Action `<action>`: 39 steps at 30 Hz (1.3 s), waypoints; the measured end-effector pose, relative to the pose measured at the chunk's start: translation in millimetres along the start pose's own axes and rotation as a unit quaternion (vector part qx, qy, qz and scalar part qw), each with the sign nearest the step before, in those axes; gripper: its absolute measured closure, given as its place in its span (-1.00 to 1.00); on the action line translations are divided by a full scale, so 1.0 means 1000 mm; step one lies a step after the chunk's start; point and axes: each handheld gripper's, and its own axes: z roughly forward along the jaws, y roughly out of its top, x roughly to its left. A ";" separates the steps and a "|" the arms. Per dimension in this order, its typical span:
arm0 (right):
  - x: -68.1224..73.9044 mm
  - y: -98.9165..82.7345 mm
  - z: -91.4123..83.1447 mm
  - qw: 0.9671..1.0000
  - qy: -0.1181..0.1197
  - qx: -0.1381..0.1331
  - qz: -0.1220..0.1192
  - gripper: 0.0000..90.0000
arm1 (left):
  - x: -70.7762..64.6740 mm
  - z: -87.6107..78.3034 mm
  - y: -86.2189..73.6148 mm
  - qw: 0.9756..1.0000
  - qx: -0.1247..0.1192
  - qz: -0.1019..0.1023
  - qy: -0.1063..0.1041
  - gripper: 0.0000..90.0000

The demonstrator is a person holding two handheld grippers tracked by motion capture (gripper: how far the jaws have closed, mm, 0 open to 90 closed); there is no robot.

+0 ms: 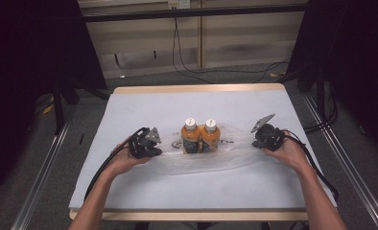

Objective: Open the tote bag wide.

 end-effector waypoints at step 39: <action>0.040 0.050 -0.033 0.975 0.118 -0.186 -0.009 1.00 | -0.038 -0.013 0.047 0.970 -0.220 -0.045 -0.089 0.90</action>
